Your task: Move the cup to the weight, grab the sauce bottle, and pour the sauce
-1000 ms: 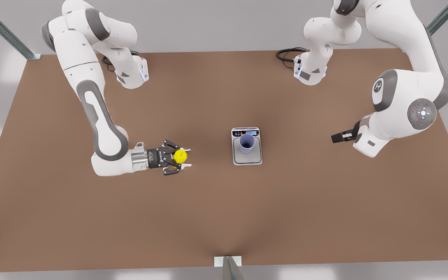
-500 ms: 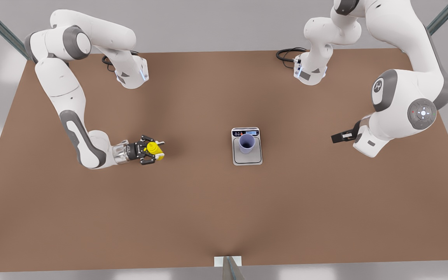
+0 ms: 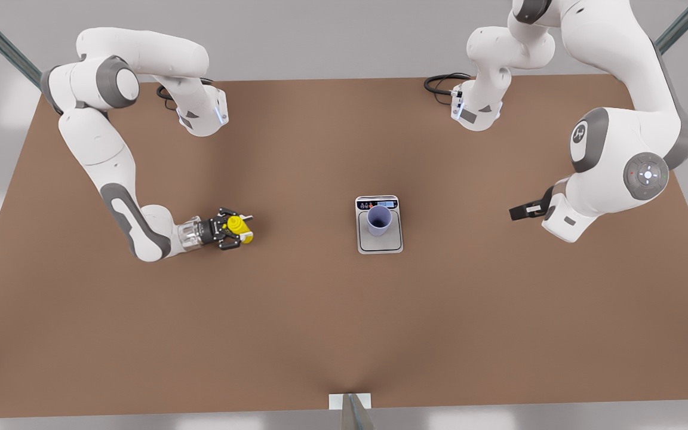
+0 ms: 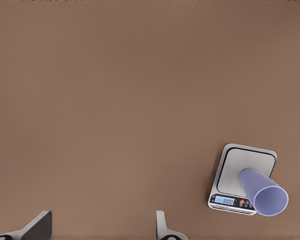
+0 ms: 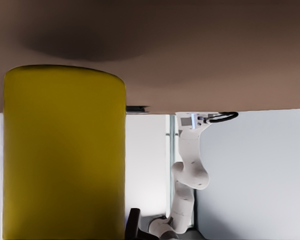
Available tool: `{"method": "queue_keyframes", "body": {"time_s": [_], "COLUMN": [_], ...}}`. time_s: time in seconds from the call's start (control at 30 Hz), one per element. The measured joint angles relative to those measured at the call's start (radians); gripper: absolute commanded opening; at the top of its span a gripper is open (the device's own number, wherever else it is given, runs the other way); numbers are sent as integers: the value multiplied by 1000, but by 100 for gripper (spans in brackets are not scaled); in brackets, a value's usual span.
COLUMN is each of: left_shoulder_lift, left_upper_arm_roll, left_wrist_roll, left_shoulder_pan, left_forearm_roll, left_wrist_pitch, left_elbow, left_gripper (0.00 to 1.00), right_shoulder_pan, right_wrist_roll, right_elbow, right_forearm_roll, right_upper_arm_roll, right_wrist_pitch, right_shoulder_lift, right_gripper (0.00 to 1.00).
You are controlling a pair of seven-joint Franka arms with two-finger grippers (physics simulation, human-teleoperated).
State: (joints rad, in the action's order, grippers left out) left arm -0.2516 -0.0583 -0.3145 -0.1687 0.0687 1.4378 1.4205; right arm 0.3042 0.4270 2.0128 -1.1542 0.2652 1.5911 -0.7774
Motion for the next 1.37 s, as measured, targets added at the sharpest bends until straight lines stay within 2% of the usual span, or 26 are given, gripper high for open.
{"method": "queue_keyframes", "body": {"time_s": [0.03,0.47,0.87,1.0,1.1,1.13,1.2,1.3,1.33,1.37], "left_shoulder_lift": [0,0,-2,-2,-4,-44,-41,-65,-64,-66], "left_upper_arm_roll": [0,3,3,3,7,10,5,15,15,17], "left_wrist_roll": [0,-2,-2,-2,-2,-6,-5,-2,-2,-2], "left_shoulder_pan": [0,0,-2,-2,0,-2,0,-12,-9,-11], "left_forearm_roll": [0,-1,-1,-1,0,5,24,37,38,38], "left_wrist_pitch": [0,-1,-1,-1,2,2,-1,8,6,7], "left_elbow": [0,0,0,0,0,-3,-72,-101,-102,-102], "left_gripper": [100,100,100,100,100,100,100,100,100,100], "right_shoulder_pan": [-2,-4,4,11,-2,-34,-155,-275,-320,-374], "right_wrist_roll": [5,1,-11,1,-8,-13,-56,-108,-180,-254], "right_elbow": [0,0,-15,-88,-267,-352,-488,-517,-517,-509], "right_forearm_roll": [-9,-73,-6,148,426,520,797,896,1066,1130], "right_upper_arm_roll": [0,-1,-56,-123,-156,-157,-160,-242,-227,-186], "right_wrist_pitch": [11,35,60,48,3,-47,-67,14,26,7], "right_shoulder_lift": [-3,0,5,15,89,131,265,520,592,654], "right_gripper": [100,100,100,100,100,100,100,100,100,100]}}
